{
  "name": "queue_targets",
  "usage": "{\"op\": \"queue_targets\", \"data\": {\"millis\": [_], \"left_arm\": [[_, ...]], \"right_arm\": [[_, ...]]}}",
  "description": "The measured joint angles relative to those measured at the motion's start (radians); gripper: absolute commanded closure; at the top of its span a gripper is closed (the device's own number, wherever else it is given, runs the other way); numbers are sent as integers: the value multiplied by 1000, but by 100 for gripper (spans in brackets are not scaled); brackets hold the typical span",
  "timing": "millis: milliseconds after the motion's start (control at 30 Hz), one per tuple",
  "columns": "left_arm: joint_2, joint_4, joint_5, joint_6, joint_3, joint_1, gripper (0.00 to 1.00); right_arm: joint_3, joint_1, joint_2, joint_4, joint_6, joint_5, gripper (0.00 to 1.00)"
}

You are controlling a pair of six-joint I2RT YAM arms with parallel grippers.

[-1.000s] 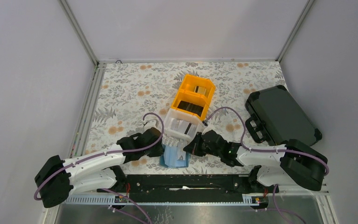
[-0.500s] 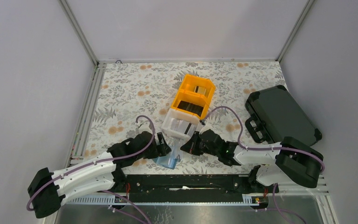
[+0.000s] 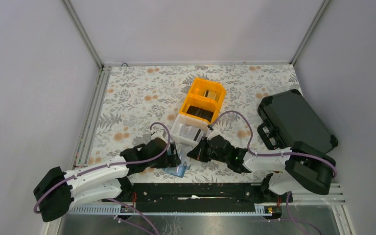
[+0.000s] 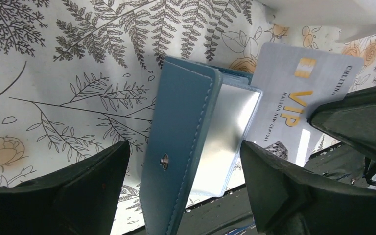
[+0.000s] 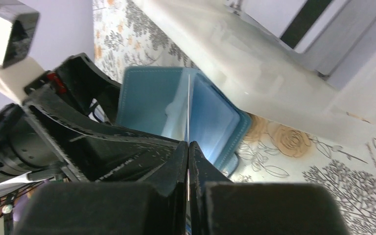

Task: Put the credit cards into the card holder
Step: Insert the credit card into the card holder.

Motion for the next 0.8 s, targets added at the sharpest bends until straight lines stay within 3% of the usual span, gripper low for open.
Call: {"op": "queue_targets", "data": {"millis": [267,433,667,800], "left_arm": [[-62,11,18,24,0,0,12],[-84,21,31,30,0,0,32],[-76,-9,29,53,1,0,69],[-68,-35,7,53,13,0,78]], "right_arm": [[40,0,32,43,-11,-2,100],[56,0,53,58,-13,-8,100],[71,0,63,61,-26,-8,100],[72,0,63,61,-28,-7,100]]}}
